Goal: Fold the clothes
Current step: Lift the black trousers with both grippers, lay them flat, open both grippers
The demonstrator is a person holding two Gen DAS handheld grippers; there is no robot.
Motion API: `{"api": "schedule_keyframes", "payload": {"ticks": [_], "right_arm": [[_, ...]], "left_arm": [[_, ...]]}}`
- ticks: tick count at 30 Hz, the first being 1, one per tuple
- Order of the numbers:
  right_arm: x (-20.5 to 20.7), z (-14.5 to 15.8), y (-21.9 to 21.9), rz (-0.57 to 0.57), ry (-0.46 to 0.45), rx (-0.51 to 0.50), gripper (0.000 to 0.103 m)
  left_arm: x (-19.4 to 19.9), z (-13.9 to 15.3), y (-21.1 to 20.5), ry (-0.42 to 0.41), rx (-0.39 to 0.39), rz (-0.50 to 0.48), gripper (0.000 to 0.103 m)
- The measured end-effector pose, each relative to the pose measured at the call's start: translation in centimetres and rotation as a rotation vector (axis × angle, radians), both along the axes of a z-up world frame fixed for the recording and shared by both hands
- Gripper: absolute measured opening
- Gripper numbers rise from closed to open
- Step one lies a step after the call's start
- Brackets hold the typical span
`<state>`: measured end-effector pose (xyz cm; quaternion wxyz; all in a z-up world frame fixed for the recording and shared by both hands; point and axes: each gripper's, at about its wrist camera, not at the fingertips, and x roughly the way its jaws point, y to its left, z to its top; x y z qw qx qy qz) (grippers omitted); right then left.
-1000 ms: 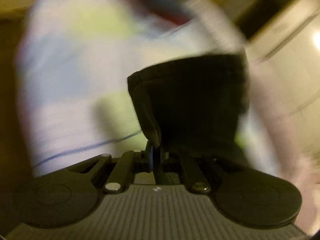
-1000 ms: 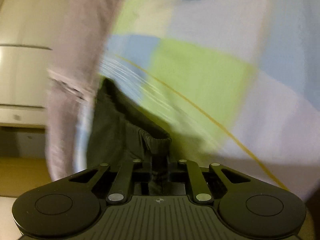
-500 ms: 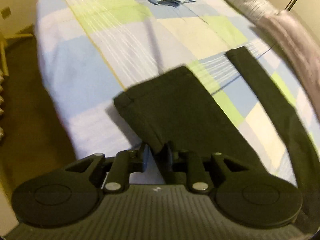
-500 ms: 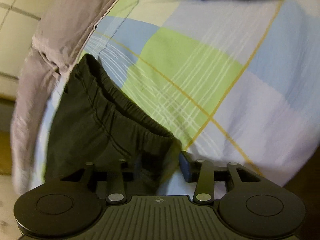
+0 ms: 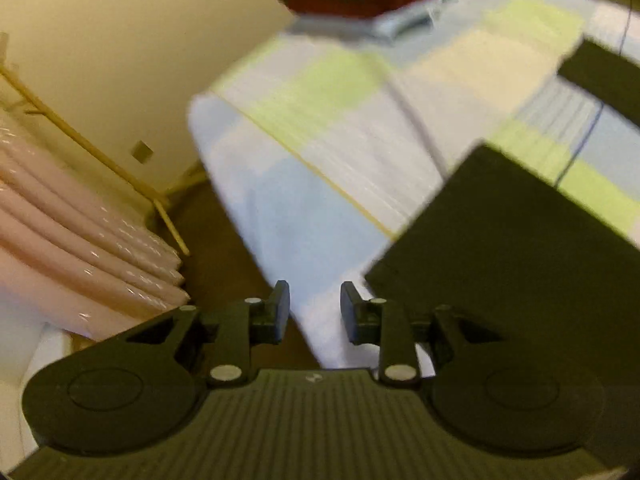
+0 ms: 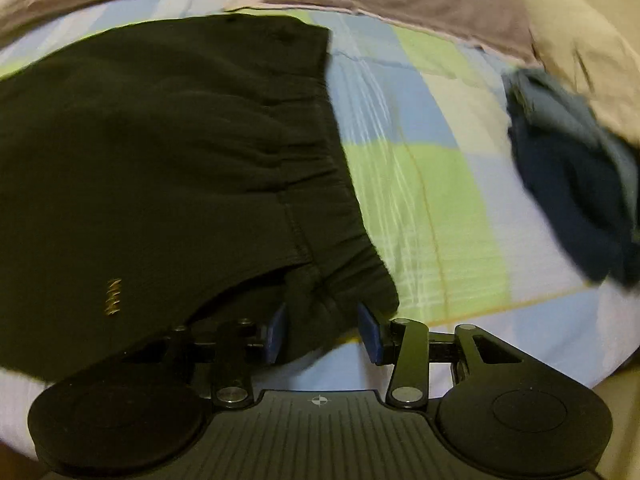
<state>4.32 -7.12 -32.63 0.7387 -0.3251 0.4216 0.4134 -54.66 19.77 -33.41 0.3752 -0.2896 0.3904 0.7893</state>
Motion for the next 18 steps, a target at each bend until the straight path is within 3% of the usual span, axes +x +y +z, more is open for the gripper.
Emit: {"api": "schedule_keyframes", "payload": {"ticks": [4,5,8,10,11,13,16,18], "right_arm": [[-0.1,3.0,-0.5,-0.034,0.013,0.159,0.043],[0.0,2.9,-0.4,-0.035,0.032,0.181,0.043],[0.1,0.4,-0.3,-0.02,0.092,0.178,0.043],[-0.3,-2.1,-1.2,-0.005,0.119,0.112,0.043],[-0.5,-3.4,-1.6,0.002,0.133,0.079,0.042],[-1.6,-3.0,-2.3,0.051,0.111,0.046,0.043],[-1.9,-1.0,-3.8,0.046,0.16,0.039,0.043],[-1.9,0.7,-5.1,0.028,0.21,0.051,0.043]], "left_arm": [[2.6,1.9,-1.4,-0.06,0.112,-0.11,0.03],[3.5,1.5,-1.5,-0.114,0.109,-0.19,0.033],[6.4,-3.0,-1.2,-0.148,-0.068,-0.307,0.032],[6.6,-4.0,-2.0,-0.18,-0.072,-0.261,0.032],[6.5,-3.8,-2.6,-0.209,-0.061,-0.236,0.032],[7.0,-3.1,-4.1,-0.235,-0.102,-0.232,0.032],[9.6,-1.2,-6.9,-0.22,-0.191,-0.287,0.03],[11.8,1.5,-10.0,-0.238,-0.192,-0.327,0.03]]}}
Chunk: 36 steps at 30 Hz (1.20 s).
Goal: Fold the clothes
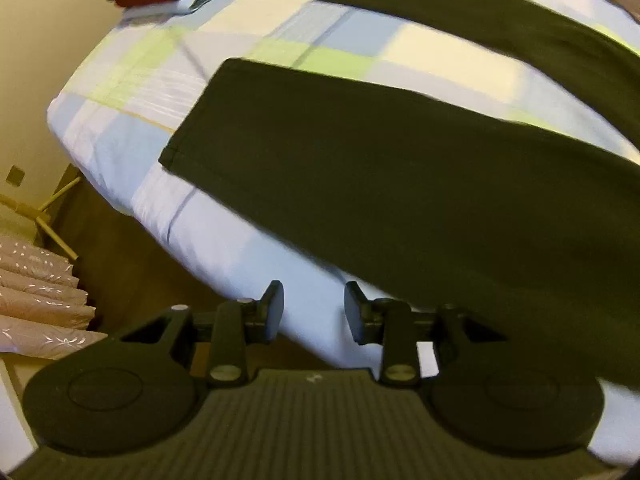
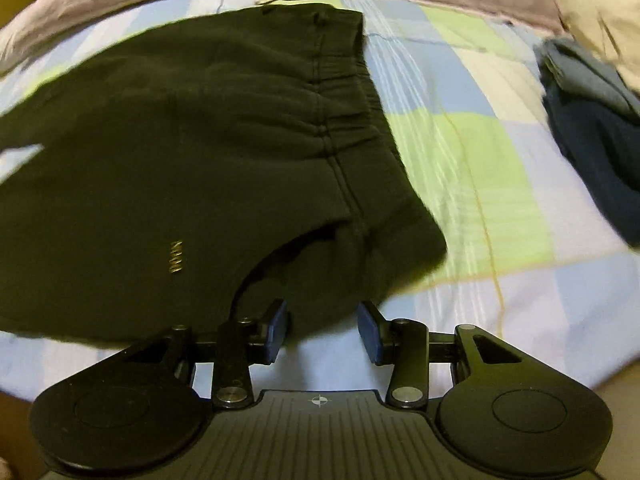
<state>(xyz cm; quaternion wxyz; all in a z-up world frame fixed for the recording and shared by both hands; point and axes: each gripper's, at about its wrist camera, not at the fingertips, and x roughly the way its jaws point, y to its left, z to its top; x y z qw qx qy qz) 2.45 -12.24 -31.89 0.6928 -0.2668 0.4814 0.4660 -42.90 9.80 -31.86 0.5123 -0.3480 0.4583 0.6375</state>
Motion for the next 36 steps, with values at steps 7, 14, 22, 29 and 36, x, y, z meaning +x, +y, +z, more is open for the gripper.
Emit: {"api": "schedule_keyframes", "payload": {"ticks": [7,14,22,29,36], "right_arm": [[-1.1,6.7,-5.0,0.028,0.126,0.047,0.043],[-3.0,13.2,-9.0,0.128,0.097,0.056,0.044],[-4.4,16.7,-11.7,0.182,0.066,0.071,0.044],[-5.9,17.2,-13.2,0.227,0.062,0.07,0.044],[-6.9,17.5,-14.0,0.268,0.071,0.063,0.044]], "left_arm": [[6.6,9.8,-11.8,-0.141,0.074,-0.057,0.033],[10.1,16.3,-18.7,-0.14,0.148,-0.13,0.037],[12.7,20.7,-24.6,-0.143,0.203,-0.197,0.044],[12.9,20.4,-27.3,-0.102,0.207,-0.222,0.044],[12.9,21.5,-28.9,-0.114,0.229,-0.235,0.044]]}}
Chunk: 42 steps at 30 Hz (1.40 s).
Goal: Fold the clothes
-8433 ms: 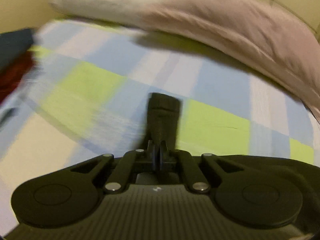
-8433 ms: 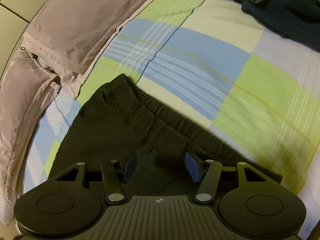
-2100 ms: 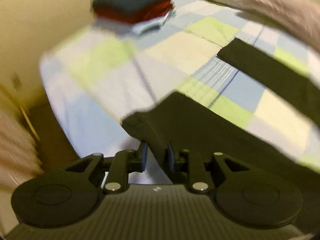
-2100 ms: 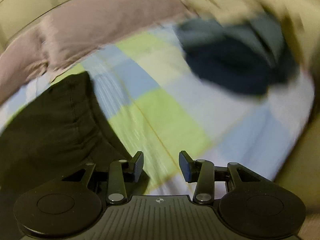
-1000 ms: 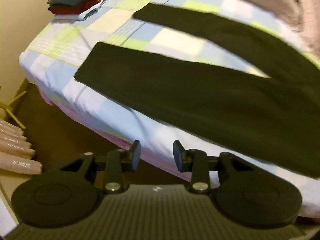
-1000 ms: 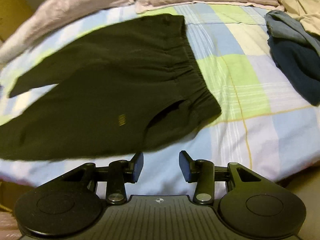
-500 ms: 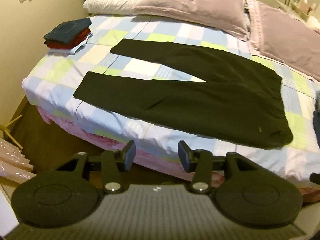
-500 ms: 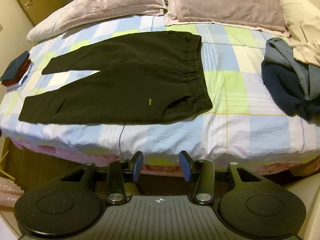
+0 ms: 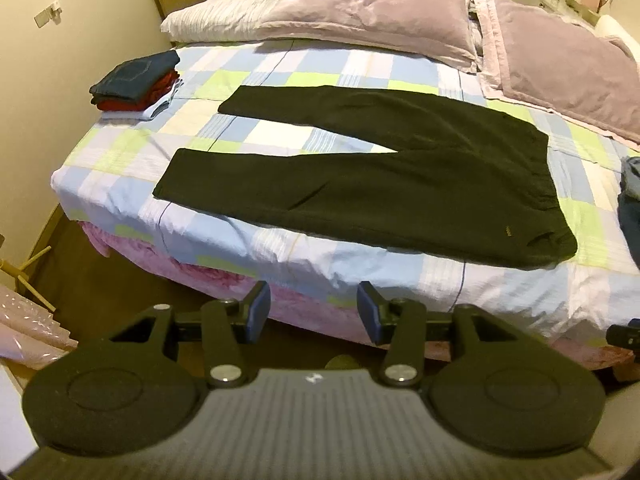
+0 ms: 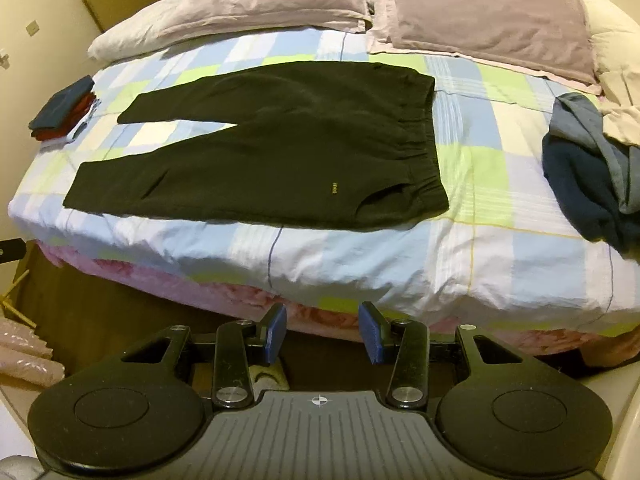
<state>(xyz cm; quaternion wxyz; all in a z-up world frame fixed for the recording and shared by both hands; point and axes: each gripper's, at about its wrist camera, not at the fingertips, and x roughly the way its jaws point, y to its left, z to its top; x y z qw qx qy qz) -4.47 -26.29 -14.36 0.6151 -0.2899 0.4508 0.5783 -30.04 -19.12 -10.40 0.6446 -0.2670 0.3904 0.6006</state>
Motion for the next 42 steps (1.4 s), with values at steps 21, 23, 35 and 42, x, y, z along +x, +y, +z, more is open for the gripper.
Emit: {"api": "schedule_keyframes", "payload": {"ticks": [21,23,35,42], "right_arm": [[-0.5,1.9,-1.5,0.013,-0.027,-0.025,0.044],[-0.8,2.0,-1.5,0.019,-0.03,-0.023,0.044],[-2.6,2.4,-0.3,0.083,-0.048,0.0,0.044],[-2.9,2.7,0.6,0.111,-0.055,0.011,0.044]], "left_arm": [[0.6,1.4,-1.9,-0.012,-0.032,-0.033,0.045],[0.4,1.2,-1.9,-0.01,-0.036,-0.024,0.045],[-1.6,1.4,-1.9,-0.018,-0.029,0.046,0.045],[-2.1,1.6,-1.6,-0.02,-0.022,0.084,0.045]]}}
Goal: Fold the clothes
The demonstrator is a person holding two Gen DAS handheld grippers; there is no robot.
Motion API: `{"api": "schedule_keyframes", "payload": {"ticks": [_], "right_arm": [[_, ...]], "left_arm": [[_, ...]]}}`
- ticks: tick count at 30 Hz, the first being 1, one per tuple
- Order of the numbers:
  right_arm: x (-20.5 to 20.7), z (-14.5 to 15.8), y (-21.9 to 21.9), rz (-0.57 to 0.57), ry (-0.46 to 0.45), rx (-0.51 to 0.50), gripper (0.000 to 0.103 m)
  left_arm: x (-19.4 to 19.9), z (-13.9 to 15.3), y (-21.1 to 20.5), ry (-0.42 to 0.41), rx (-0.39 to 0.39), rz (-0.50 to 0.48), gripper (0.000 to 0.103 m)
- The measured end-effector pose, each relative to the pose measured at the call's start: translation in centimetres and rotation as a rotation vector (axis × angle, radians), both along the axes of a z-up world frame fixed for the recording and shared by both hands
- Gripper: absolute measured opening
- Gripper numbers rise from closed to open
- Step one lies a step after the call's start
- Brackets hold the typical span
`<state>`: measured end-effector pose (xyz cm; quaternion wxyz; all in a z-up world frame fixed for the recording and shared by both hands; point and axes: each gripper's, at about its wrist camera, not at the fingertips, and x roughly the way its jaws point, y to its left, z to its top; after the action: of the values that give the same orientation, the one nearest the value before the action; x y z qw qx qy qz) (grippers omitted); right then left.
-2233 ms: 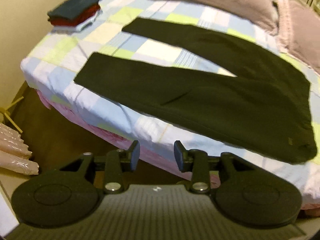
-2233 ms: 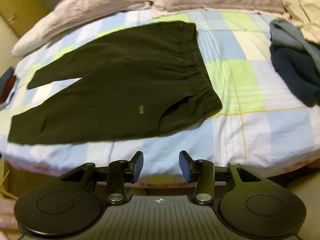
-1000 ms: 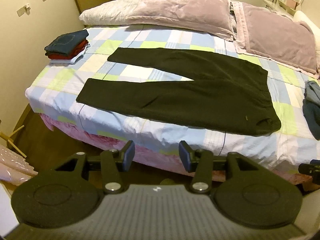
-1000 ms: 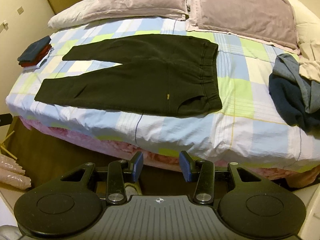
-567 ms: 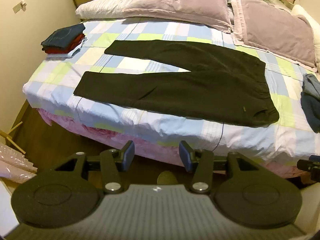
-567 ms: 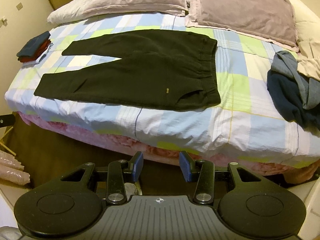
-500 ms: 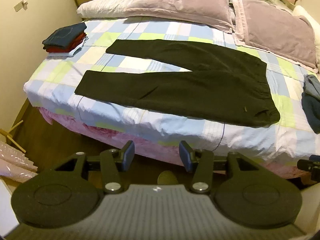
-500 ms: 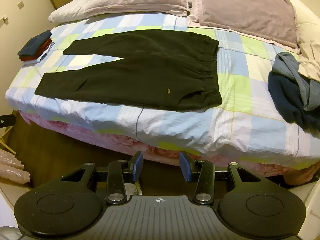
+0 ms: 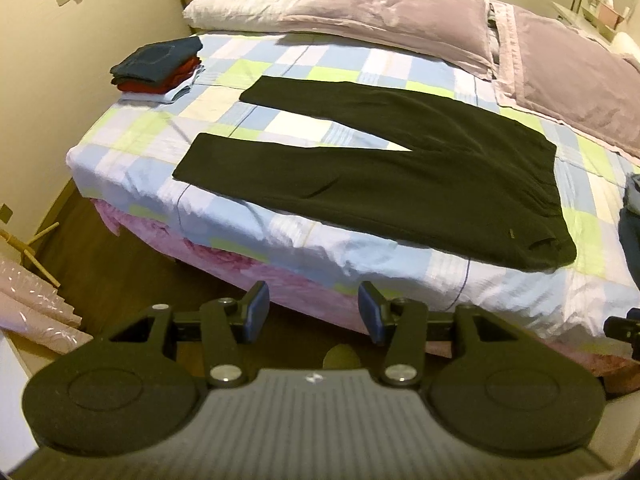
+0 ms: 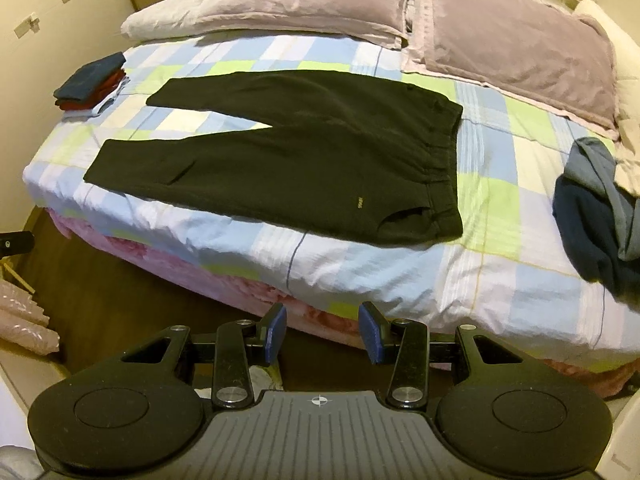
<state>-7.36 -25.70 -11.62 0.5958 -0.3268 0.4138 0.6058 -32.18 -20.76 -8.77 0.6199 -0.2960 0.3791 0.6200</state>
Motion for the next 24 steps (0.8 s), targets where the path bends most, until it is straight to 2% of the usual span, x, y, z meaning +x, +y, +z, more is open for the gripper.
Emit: {"api": "schedule_keyframes", "payload": {"ticks": [8,12,17,24], "right_arm": [[1.1,-0.3,1.2,-0.006,0.005,0.002,0.044],[3.0,-0.1,2.2,-0.074,0.008,0.01,0.044],[5.6,-0.4,4.5,-0.159,0.024,0.01,0.044],[9.0,-1.0,9.6,-0.308,0.024,-0.016,0.044]], "left_arm": [[0.3,-0.7,1.8,-0.005,-0.008,0.004,0.045],[1.1,-0.9,4.5,-0.016,0.0,-0.022,0.045],[2.3,-1.1,9.4,-0.043,0.016,-0.08,0.045],[3.5,-1.1,19.4,-0.066,-0.003,-0.176,0.045]]}}
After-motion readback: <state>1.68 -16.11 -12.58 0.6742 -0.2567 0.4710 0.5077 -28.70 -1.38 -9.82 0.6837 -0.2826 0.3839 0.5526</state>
